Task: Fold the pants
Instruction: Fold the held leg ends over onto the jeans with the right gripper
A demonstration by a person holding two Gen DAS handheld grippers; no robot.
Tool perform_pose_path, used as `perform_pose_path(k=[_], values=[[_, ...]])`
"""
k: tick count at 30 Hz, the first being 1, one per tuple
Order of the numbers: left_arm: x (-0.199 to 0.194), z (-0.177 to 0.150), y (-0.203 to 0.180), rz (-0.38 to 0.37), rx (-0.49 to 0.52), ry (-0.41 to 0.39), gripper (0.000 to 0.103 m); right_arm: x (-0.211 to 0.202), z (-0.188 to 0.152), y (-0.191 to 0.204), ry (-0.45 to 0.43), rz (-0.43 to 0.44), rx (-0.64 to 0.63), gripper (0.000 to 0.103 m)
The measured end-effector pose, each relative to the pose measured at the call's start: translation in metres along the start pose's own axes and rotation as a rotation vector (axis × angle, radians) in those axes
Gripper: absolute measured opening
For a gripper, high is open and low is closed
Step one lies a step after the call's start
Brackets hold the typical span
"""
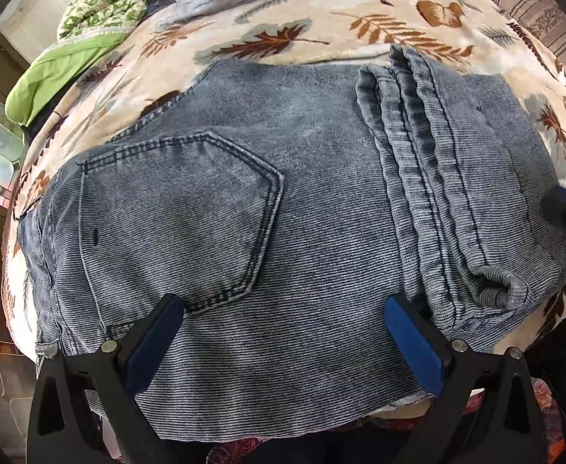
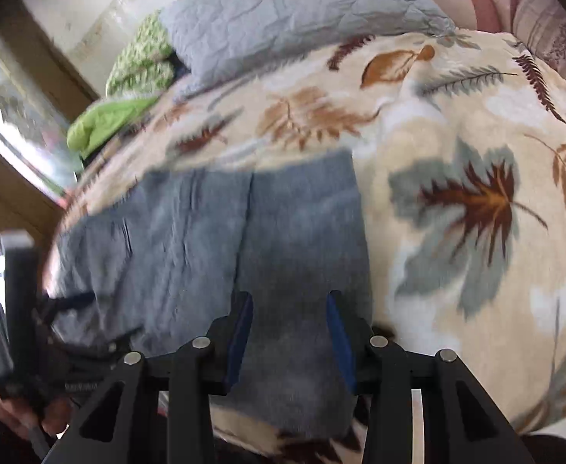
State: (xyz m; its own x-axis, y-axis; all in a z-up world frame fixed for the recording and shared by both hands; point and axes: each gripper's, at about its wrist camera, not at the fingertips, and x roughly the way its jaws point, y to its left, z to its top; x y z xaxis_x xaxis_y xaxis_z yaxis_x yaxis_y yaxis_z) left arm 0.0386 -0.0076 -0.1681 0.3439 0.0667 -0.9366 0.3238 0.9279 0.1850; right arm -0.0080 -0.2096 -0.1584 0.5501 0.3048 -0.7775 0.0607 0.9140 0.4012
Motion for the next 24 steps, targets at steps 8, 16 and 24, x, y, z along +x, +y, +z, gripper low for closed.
perform_pose_path(k=[8, 16, 24], values=[[-0.021, -0.004, 0.033, 0.005, -0.058, -0.04, 0.103, -0.006, -0.006, 0.007, -0.05, -0.009, -0.062, 0.043], [-0.03, -0.019, 0.109, 0.087, -0.208, -0.066, 0.103, 0.005, -0.01, 0.024, -0.035, 0.0, -0.126, 0.044], [-0.028, -0.046, 0.192, 0.135, -0.388, -0.05, 0.103, 0.011, -0.014, 0.034, -0.034, -0.044, -0.192, 0.052]])
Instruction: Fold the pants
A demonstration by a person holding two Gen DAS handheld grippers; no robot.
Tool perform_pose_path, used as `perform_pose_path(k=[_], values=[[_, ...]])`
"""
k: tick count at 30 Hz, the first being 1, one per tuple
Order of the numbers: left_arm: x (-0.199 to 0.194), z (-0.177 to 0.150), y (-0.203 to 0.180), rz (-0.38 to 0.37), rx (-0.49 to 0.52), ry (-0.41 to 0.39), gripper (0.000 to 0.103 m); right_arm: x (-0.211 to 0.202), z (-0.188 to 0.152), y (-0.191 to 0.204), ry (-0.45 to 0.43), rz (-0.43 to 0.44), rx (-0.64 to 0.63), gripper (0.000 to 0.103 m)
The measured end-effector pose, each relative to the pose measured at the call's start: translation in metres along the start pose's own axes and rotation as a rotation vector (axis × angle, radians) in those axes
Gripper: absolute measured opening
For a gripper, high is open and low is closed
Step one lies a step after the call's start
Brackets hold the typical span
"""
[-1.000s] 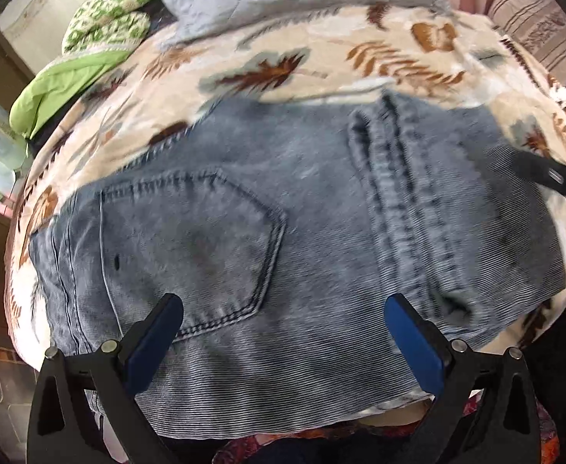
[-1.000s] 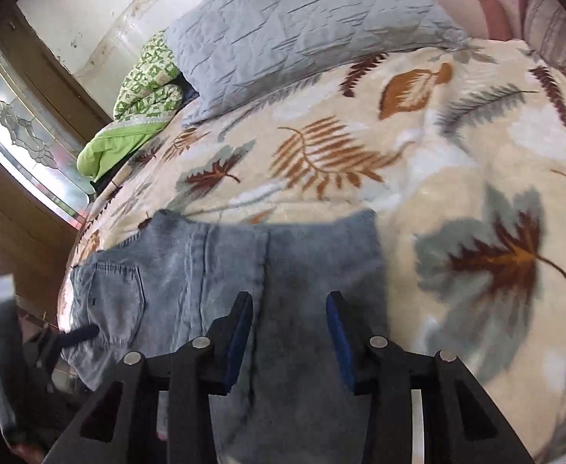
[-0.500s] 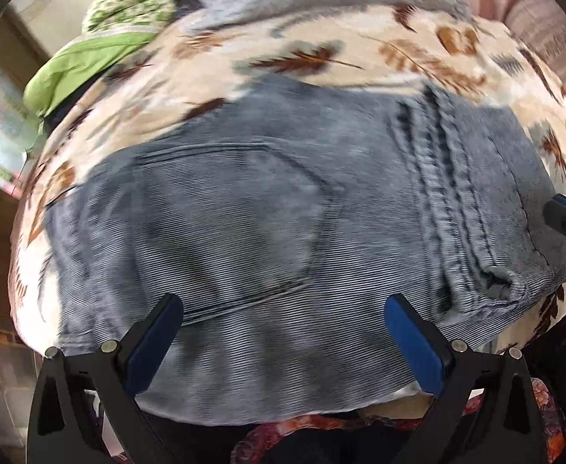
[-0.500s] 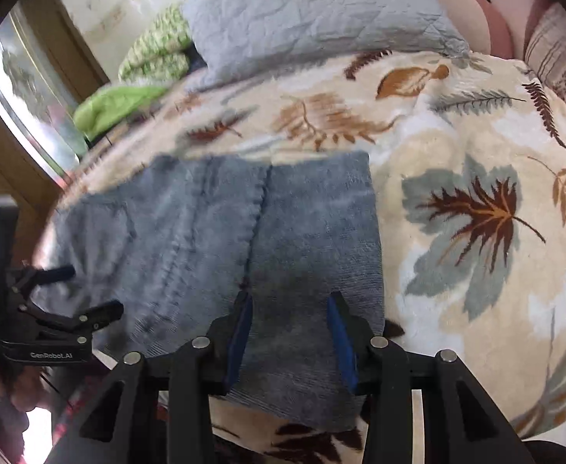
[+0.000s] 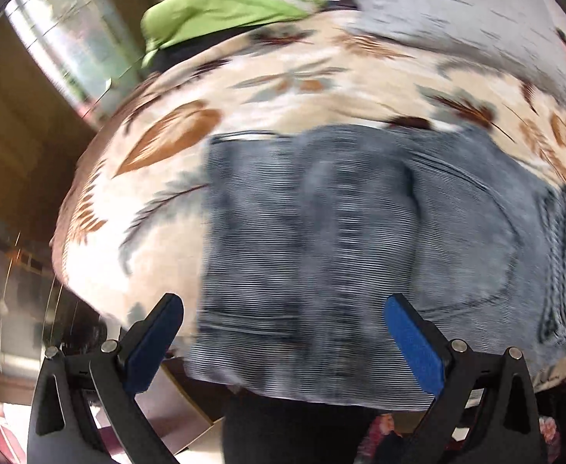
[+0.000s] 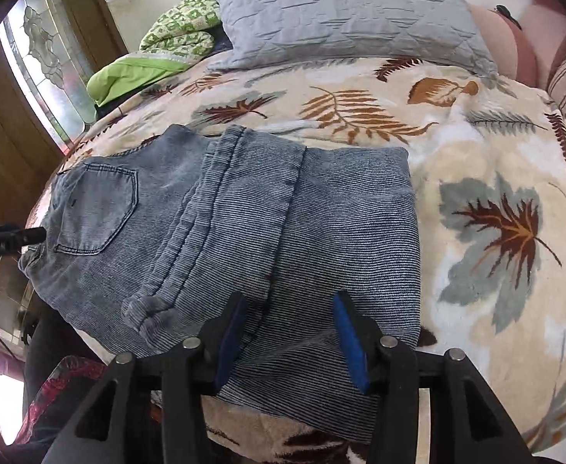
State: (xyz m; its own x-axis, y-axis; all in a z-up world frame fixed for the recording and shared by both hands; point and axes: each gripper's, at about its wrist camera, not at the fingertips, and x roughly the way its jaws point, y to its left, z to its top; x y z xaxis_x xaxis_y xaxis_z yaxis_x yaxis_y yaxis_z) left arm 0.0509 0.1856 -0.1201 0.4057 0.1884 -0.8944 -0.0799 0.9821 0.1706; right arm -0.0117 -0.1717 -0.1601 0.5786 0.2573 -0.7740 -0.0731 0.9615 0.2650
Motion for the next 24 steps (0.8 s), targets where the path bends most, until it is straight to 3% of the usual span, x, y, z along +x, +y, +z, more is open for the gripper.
perform_pose_path(k=[6, 13, 18, 24], values=[[0.011, -0.008, 0.056, -0.012, -0.119, 0.037, 0.103, 0.001, 0.0, 0.0, -0.007, 0.012, 0.003, 0.056], [0.026, -0.032, 0.092, -0.1, -0.213, 0.1, 0.103, 0.003, -0.001, 0.007, -0.012, -0.007, -0.025, 0.062], [0.025, -0.05, 0.123, -0.208, -0.317, 0.103, 0.103, 0.002, -0.001, 0.008, -0.015, -0.011, -0.029, 0.062], [0.038, -0.067, 0.123, -0.35, -0.39, 0.101, 0.103, -0.006, 0.002, 0.009, -0.053, 0.021, -0.002, 0.062]])
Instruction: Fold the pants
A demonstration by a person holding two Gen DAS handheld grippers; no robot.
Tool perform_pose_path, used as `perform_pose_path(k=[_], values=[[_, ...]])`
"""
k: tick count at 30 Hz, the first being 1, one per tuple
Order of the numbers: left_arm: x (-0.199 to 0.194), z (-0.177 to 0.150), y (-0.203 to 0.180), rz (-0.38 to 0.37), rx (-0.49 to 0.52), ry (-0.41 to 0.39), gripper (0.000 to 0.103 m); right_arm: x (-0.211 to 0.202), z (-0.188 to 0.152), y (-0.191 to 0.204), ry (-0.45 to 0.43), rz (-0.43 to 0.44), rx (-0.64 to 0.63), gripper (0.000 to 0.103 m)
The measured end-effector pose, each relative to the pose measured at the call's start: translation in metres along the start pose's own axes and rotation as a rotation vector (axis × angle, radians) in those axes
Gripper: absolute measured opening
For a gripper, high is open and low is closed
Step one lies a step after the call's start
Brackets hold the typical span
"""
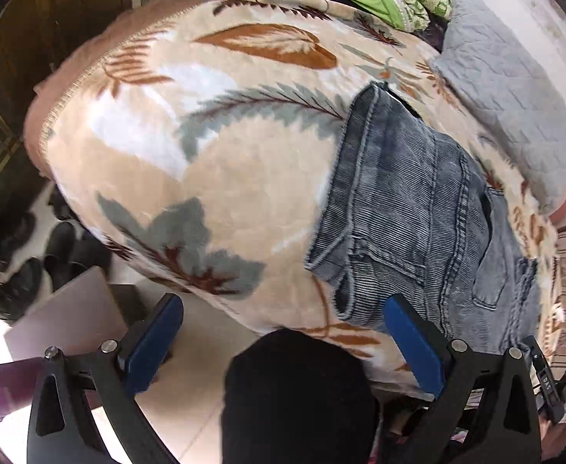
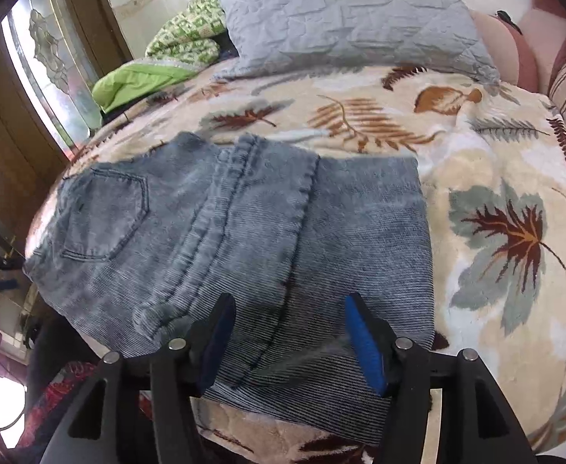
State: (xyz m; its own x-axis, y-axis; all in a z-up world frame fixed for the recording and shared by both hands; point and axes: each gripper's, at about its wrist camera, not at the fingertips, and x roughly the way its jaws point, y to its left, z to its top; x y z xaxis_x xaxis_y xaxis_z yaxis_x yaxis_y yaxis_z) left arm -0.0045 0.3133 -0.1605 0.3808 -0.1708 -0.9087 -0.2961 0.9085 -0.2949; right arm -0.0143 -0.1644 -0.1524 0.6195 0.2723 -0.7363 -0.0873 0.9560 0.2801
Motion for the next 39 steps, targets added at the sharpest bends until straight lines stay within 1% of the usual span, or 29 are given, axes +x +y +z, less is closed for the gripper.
perform_pose_path(k=[2, 4, 5, 7, 8, 10, 12, 14, 15, 17, 18, 19, 20, 22, 25, 28, 30, 33, 34, 35, 37, 39], values=[[0.008, -0.002, -0.004, -0.048, 0.0, 0.01, 0.103, -0.009, 0.002, 0.007, -0.049, 0.043, -0.019, 0.059], [0.015, -0.003, -0.012, -0.103, 0.013, 0.005, 0.103, -0.019, 0.003, 0.023, -0.102, 0.079, -0.079, 0.047], [0.017, -0.002, -0.015, -0.119, 0.024, -0.006, 0.103, -0.02, 0.003, 0.035, -0.113, 0.088, -0.123, 0.044], [0.024, 0.002, -0.021, -0.119, 0.036, -0.026, 0.103, -0.012, 0.003, 0.054, -0.092, 0.107, -0.168, 0.042], [0.028, 0.006, -0.021, -0.121, 0.025, -0.024, 0.103, -0.005, 0.003, 0.064, -0.073, 0.122, -0.178, 0.042], [0.036, 0.01, -0.018, -0.15, -0.019, -0.01, 0.103, 0.008, 0.0, 0.08, -0.037, 0.147, -0.197, 0.042], [0.039, 0.012, -0.018, -0.17, -0.039, -0.017, 0.103, 0.021, -0.003, 0.1, -0.018, 0.145, -0.241, 0.042], [0.039, 0.011, -0.024, -0.151, -0.014, -0.039, 0.101, 0.03, 0.0, 0.116, -0.018, 0.141, -0.266, 0.042], [0.04, 0.011, -0.028, -0.143, 0.003, -0.049, 0.098, 0.035, 0.004, 0.12, -0.017, 0.146, -0.257, 0.042], [0.038, 0.012, -0.033, -0.145, 0.024, -0.071, 0.086, 0.045, 0.013, 0.126, -0.015, 0.16, -0.224, 0.042], [0.036, 0.014, -0.034, -0.159, 0.028, -0.082, 0.073, 0.051, 0.018, 0.13, -0.009, 0.164, -0.209, 0.042], [0.036, 0.017, -0.036, -0.157, 0.027, -0.093, 0.061, 0.056, 0.021, 0.132, -0.002, 0.163, -0.201, 0.042], [0.035, 0.019, -0.035, -0.148, 0.025, -0.102, 0.055, 0.062, 0.024, 0.136, 0.006, 0.158, -0.197, 0.042], [0.037, 0.023, -0.034, -0.161, 0.017, -0.108, 0.044, 0.07, 0.024, 0.14, 0.011, 0.142, -0.208, 0.043], [0.034, 0.024, -0.03, -0.179, 0.01, -0.124, 0.034, 0.071, 0.023, 0.142, -0.008, 0.136, -0.235, 0.043], [0.031, 0.022, -0.036, -0.157, 0.037, -0.14, 0.029, 0.071, 0.02, 0.134, -0.019, 0.17, -0.222, 0.044], [0.025, 0.019, -0.038, -0.145, 0.056, -0.153, 0.027, 0.071, 0.02, 0.129, -0.023, 0.196, -0.2, 0.044], [0.021, 0.019, -0.045, -0.118, 0.088, -0.161, 0.026, 0.072, 0.017, 0.129, -0.038, 0.201, -0.203, 0.044], [0.025, 0.02, -0.045, -0.102, 0.086, -0.142, 0.027, 0.072, 0.016, 0.129, -0.044, 0.202, -0.205, 0.044], [0.03, 0.022, -0.043, -0.103, 0.076, -0.119, 0.03, 0.071, 0.015, 0.129, -0.05, 0.205, -0.205, 0.044], [0.041, 0.029, -0.042, -0.122, 0.062, -0.097, 0.036, 0.071, 0.014, 0.127, -0.057, 0.215, -0.202, 0.044], [0.042, 0.033, -0.041, -0.13, 0.046, -0.094, 0.037, 0.07, 0.013, 0.125, -0.064, 0.225, -0.2, 0.044]])
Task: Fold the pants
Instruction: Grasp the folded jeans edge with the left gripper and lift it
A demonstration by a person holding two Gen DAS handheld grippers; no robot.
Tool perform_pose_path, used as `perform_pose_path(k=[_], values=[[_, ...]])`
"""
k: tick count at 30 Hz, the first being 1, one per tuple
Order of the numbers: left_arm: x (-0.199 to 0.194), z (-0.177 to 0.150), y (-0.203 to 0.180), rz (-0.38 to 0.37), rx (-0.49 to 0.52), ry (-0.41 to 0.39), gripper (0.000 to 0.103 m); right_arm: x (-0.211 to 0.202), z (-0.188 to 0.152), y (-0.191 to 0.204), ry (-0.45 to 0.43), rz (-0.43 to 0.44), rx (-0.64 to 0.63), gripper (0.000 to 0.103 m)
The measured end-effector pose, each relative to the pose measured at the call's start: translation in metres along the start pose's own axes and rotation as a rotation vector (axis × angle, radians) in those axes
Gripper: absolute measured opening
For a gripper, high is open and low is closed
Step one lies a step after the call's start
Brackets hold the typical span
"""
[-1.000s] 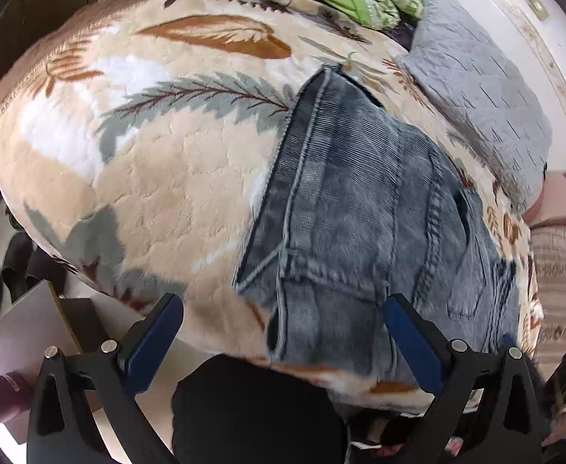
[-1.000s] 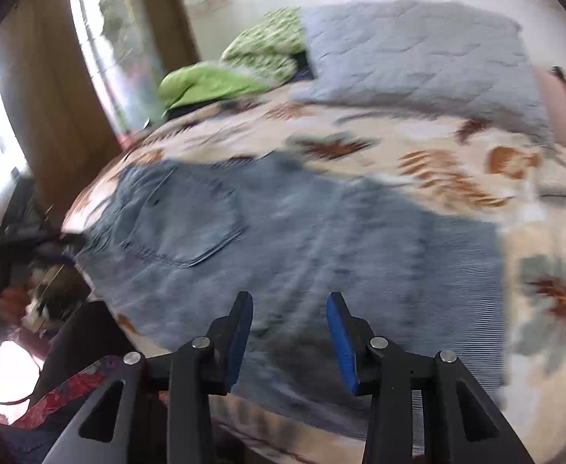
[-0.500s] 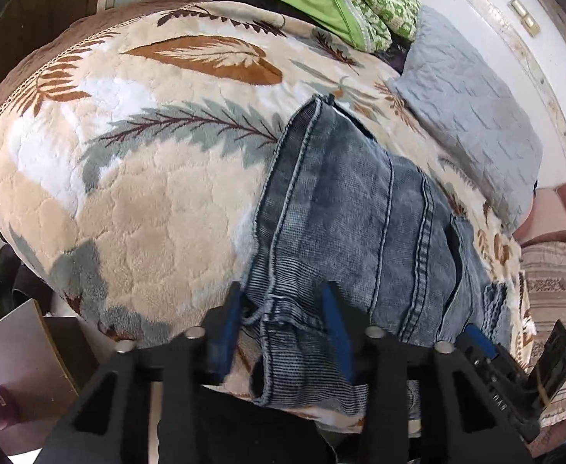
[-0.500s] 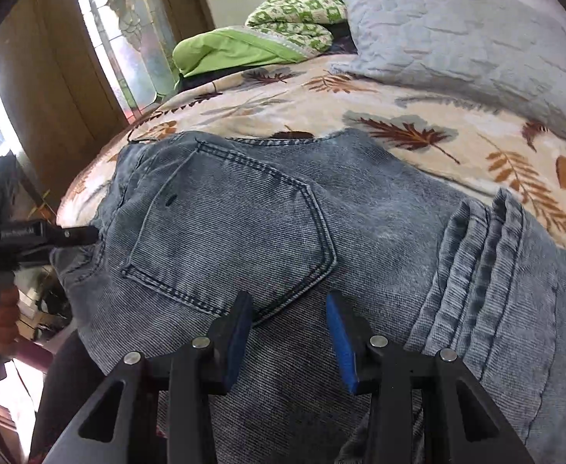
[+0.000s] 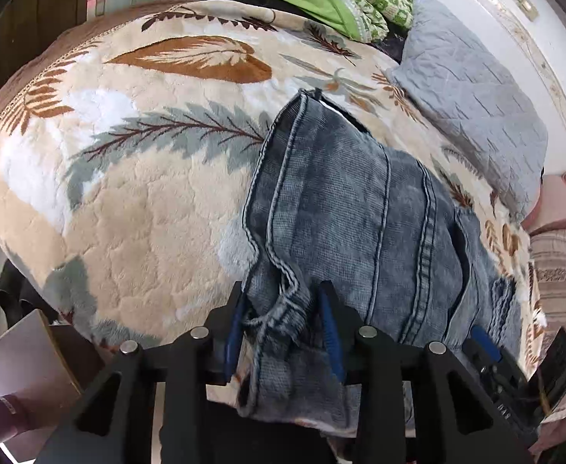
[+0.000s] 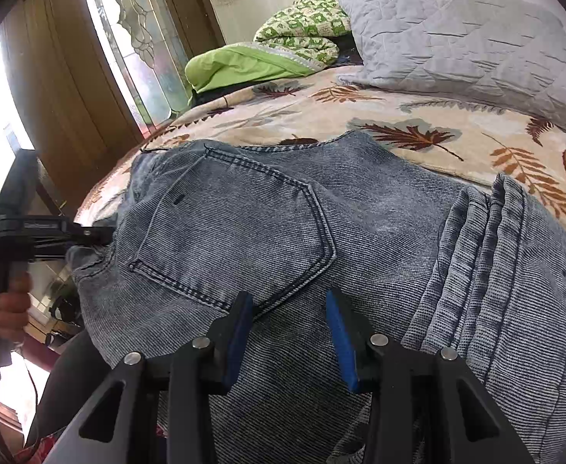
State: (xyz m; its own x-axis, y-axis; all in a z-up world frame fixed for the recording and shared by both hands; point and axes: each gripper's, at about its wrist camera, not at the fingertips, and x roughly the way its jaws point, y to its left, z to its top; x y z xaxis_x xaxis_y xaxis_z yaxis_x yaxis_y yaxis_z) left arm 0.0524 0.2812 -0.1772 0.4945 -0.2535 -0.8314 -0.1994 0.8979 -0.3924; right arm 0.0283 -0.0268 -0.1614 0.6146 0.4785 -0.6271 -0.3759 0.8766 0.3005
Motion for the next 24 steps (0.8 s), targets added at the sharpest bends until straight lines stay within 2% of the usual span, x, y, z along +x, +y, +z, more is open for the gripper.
perform_pose_path(k=[4, 6, 10, 17, 21, 24], values=[[-0.005, 0.001, -0.014, 0.044, 0.021, -0.043, 0.023, -0.001, -0.001, 0.0, -0.008, 0.003, -0.008, 0.044], [-0.009, -0.002, -0.023, 0.08, 0.052, -0.068, 0.021, -0.002, -0.002, 0.0, -0.008, 0.007, -0.004, 0.044], [-0.029, -0.007, -0.033, 0.096, 0.098, -0.123, 0.02, -0.003, -0.002, -0.001, -0.011, 0.016, -0.003, 0.044], [-0.083, -0.013, -0.09, 0.067, 0.269, -0.23, 0.02, -0.004, -0.001, 0.001, 0.003, 0.014, -0.027, 0.043], [-0.109, -0.02, -0.132, 0.016, 0.36, -0.27, 0.02, -0.014, 0.006, -0.004, 0.043, 0.02, -0.016, 0.043], [-0.122, -0.026, -0.167, -0.022, 0.434, -0.284, 0.02, -0.035, 0.011, -0.019, 0.019, -0.02, 0.015, 0.043]])
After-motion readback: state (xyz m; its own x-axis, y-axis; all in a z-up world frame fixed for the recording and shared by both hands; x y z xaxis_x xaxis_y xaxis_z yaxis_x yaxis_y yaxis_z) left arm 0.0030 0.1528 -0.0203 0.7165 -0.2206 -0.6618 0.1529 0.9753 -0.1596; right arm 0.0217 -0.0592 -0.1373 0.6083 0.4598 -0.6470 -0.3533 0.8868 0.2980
